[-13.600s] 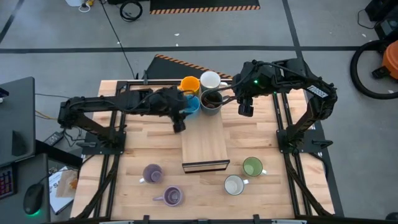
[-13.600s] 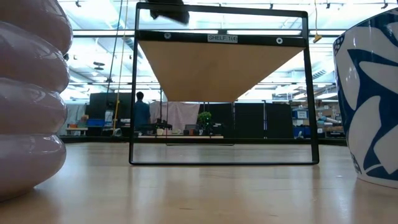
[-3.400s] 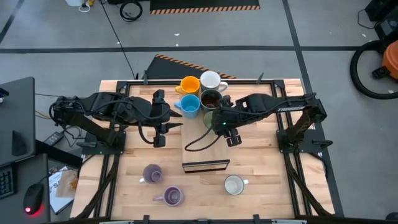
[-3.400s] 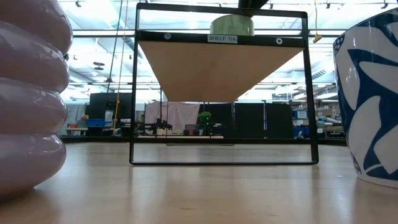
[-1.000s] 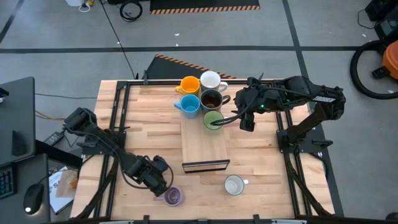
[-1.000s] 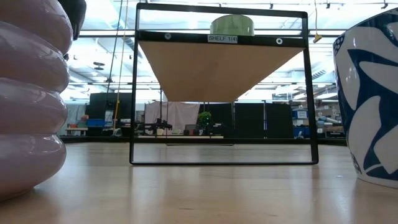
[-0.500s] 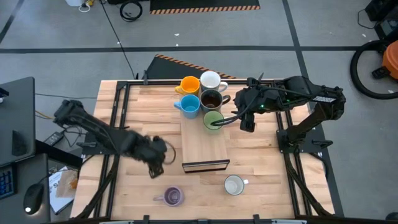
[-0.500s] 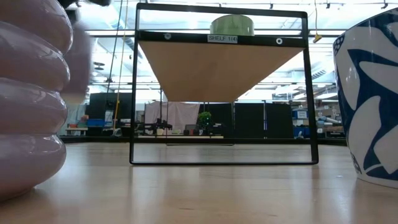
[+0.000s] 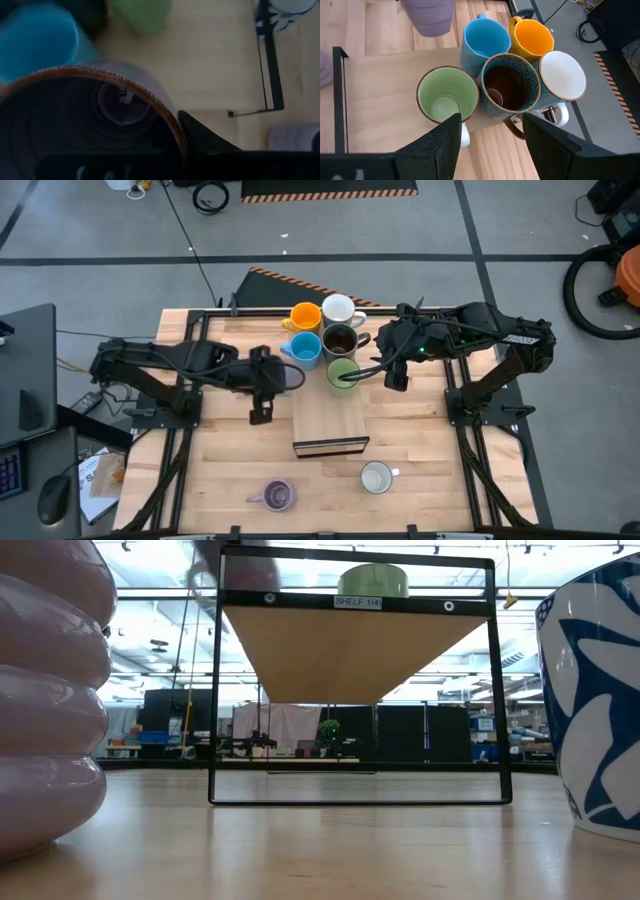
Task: Place coffee mugs
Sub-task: Put the purple patterned mug on the shelf
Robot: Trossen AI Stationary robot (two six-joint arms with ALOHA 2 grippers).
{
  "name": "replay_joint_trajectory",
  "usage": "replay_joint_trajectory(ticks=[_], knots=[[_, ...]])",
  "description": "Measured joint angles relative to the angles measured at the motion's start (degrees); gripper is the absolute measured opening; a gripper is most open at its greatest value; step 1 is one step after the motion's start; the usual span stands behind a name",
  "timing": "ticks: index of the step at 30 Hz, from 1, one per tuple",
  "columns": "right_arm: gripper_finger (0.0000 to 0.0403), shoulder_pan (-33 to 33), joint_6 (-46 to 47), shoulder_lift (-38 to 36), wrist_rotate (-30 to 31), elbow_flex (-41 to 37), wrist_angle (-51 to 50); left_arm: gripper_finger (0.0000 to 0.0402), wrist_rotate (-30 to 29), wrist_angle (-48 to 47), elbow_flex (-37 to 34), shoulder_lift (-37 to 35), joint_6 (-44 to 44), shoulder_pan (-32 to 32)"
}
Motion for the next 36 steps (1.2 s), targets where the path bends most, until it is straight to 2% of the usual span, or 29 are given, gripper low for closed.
replay_joint_trajectory(ticks=[3,6,17,21,28,36], knots=[[0.0217,0.0,-0.2,0.0,0.3,0.0,0.0,0.0025,0.3,1.9,0.7,1.5,7.1,0.4],[0.0217,0.0,-0.2,0.0,0.3,0.0,0.1,0.0025,2.5,5.0,0.7,3.6,9.8,0.8],[0.0217,0.0,-1.1,0.0,0.3,0.0,0.9,0.0028,5.5,7.3,0.7,10.4,7.2,1.7],[0.0217,0.0,-1.3,0.0,0.3,0.0,1.4,0.0028,6.3,7.5,0.7,10.4,5.3,3.3],[0.0217,0.0,-1.8,0.0,0.3,0.0,1.6,0.0028,11.0,7.2,0.7,10.4,5.6,5.9],[0.0217,0.0,-1.8,0.0,0.3,0.0,1.8,0.0033,11.0,7.3,0.7,10.4,6.8,6.6]])
